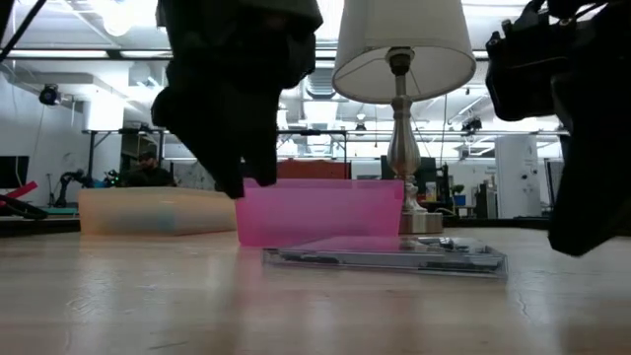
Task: Pick & place jewel cases by type
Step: Put the black cd case into the pink bin
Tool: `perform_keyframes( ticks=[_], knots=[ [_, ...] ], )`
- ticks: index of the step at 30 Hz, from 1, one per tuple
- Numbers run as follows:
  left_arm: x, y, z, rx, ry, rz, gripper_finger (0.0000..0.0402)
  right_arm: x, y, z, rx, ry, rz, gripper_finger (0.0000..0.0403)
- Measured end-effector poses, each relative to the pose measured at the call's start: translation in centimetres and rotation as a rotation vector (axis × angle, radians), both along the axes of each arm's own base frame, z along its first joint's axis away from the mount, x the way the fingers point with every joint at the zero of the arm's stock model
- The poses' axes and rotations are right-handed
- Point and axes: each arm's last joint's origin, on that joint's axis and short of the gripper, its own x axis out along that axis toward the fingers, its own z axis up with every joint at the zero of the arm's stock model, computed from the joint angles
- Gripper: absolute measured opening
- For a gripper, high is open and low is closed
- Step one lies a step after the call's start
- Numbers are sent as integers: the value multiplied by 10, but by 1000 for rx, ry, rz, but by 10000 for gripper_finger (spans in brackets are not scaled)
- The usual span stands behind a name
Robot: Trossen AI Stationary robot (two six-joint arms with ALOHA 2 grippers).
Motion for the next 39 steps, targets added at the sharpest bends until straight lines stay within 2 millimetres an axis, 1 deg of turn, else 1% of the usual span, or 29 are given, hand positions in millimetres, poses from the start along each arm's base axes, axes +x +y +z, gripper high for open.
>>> perform_keyframes(
  ticks=[4,7,13,17,20,26,31,34,39],
  knots=[
    [-3,4,-15,-22,-33,23,240,0,-2,10,11,-22,-3,8],
    [-3,6,-25,-35,-50,44,240,-5,-8,17,-11,11,-19,8],
    [-7,12,-37,-37,-45,65,240,-16,-23,24,-79,110,-75,8],
    [-6,11,-45,-93,-96,89,240,-15,-29,25,-99,126,-82,8],
    [-2,7,-47,-166,-157,130,240,-12,-33,25,-104,128,-92,8],
    [-5,1,-48,-187,-150,145,240,-8,-40,25,-128,127,-89,8],
    [-2,-2,-45,-232,-166,166,240,-6,-43,25,-139,126,-85,8],
    [-2,0,-45,-209,-181,209,240,-7,-43,25,-142,130,-84,8],
    [1,10,-46,-159,-199,255,240,-8,-44,24,-148,139,-83,8]
  ],
)
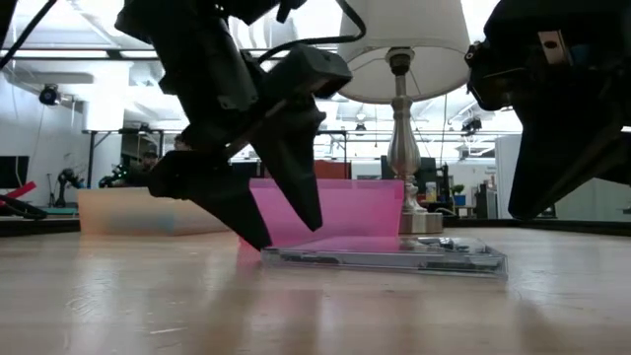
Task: Pick & place jewel cases by type
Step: Put the black cd case into the pink bin
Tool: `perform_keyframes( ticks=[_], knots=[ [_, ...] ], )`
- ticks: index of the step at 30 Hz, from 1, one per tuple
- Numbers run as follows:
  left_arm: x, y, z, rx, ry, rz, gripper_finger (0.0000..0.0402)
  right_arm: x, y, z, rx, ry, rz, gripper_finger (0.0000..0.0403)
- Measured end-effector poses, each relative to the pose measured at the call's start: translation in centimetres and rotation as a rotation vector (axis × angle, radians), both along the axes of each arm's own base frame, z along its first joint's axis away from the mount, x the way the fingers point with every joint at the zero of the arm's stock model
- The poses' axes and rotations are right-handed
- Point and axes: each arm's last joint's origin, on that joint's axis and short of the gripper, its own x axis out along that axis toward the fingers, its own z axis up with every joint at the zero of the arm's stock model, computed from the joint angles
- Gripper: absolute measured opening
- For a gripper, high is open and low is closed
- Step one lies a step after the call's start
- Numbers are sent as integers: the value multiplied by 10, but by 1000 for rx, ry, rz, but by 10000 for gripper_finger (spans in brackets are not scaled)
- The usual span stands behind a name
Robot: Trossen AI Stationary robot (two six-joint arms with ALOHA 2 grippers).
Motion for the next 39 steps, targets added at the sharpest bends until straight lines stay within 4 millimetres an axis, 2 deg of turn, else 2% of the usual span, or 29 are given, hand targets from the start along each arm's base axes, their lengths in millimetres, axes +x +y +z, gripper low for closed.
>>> perform_keyframes(
  ticks=[7,17,23,33,39],
  knots=[
    [7,8,-7,18,-18,38,240,0,0,-1,0,4,5,8],
    [12,6,-9,-41,-68,101,240,-1,0,-1,2,7,7,8],
    [12,-2,-8,-96,-93,128,240,-6,-1,-7,25,40,-6,8],
    [2,-30,-7,-200,-94,189,240,-30,7,-21,51,146,-28,8],
    [-4,-34,-10,-159,-76,253,240,-32,6,-23,46,142,-13,8]
  ],
)
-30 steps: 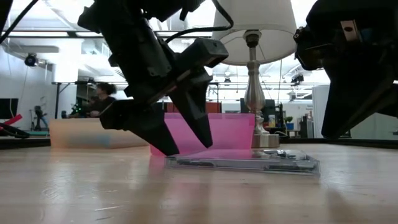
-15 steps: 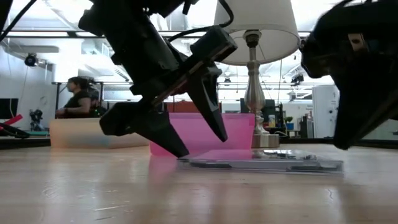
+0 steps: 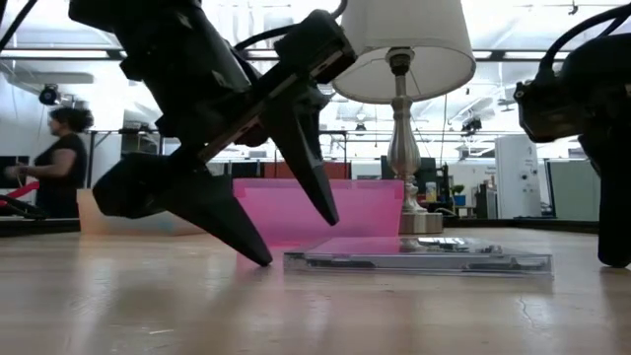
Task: Pick & place jewel cases by type
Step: Put the black cd case into the pink bin
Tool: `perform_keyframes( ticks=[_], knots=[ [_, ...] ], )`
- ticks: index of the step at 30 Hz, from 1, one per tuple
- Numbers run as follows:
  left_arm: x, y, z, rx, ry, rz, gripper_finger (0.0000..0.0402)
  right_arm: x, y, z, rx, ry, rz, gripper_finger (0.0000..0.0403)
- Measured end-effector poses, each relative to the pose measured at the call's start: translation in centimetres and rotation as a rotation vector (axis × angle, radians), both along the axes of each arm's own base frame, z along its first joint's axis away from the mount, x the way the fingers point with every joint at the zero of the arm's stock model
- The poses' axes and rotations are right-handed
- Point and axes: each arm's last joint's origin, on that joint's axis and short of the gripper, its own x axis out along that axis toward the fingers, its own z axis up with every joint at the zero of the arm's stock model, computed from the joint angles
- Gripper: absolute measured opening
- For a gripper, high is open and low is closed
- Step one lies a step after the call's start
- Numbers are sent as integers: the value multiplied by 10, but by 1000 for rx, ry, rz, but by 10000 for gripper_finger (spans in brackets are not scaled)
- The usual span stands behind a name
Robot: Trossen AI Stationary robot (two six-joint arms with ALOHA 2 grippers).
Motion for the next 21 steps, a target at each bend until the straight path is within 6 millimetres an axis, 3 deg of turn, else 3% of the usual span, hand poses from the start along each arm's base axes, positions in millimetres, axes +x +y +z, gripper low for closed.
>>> perform_keyframes(
  ticks=[21],
  knots=[
    [17,25,-23,6,33,119,240,-1,-6,-5,-49,13,107,8]
  ],
)
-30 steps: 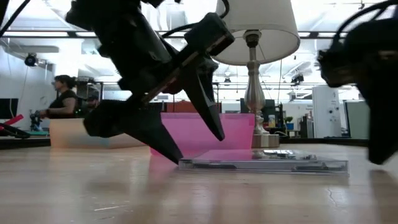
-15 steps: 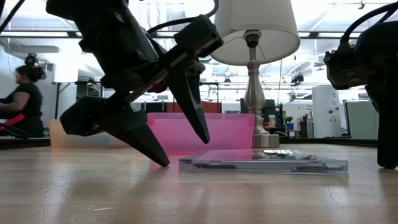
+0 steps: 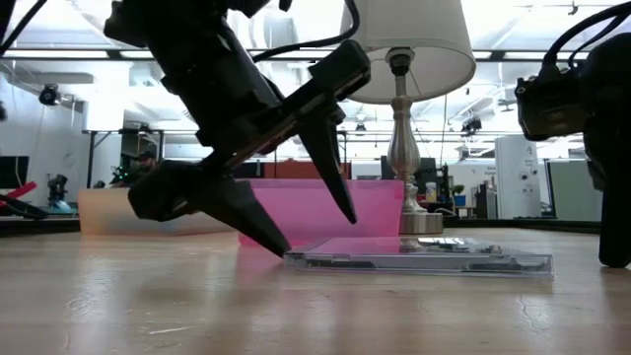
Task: Pick & place jewel cases by type
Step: Put the black cd case into the pink bin
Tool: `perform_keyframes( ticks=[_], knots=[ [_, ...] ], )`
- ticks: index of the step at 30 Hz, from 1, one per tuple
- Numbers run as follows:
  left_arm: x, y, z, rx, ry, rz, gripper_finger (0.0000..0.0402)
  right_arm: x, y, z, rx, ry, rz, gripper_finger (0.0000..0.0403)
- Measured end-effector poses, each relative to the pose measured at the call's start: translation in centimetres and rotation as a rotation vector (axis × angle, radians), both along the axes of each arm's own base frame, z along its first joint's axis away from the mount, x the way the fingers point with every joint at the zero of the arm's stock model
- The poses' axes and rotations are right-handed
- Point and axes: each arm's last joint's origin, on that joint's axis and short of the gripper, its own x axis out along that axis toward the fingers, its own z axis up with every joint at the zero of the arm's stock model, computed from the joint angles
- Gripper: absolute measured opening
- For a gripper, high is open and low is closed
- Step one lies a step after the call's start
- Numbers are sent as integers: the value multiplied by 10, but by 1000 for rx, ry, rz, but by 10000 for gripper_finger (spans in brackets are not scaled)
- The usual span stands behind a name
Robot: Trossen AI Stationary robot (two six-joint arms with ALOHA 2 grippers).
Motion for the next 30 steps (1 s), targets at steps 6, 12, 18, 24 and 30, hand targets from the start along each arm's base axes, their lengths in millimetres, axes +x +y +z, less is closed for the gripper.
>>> perform_keyframes(
  ticks=[6,12,18,24,30],
  knots=[
    [1,7,-2,-24,9,17,240,8,-11,-3,7,22,86,9],
    [-2,9,-4,-9,48,22,240,14,-18,-4,-28,9,167,9],
    [-1,10,-17,-14,78,36,240,17,-24,-6,-36,-8,201,9],
    [-1,6,-26,-23,72,57,240,16,-28,-12,-22,-44,195,9],
    [0,6,-25,-26,63,57,240,19,-34,-13,-24,-72,212,9]
  ],
)
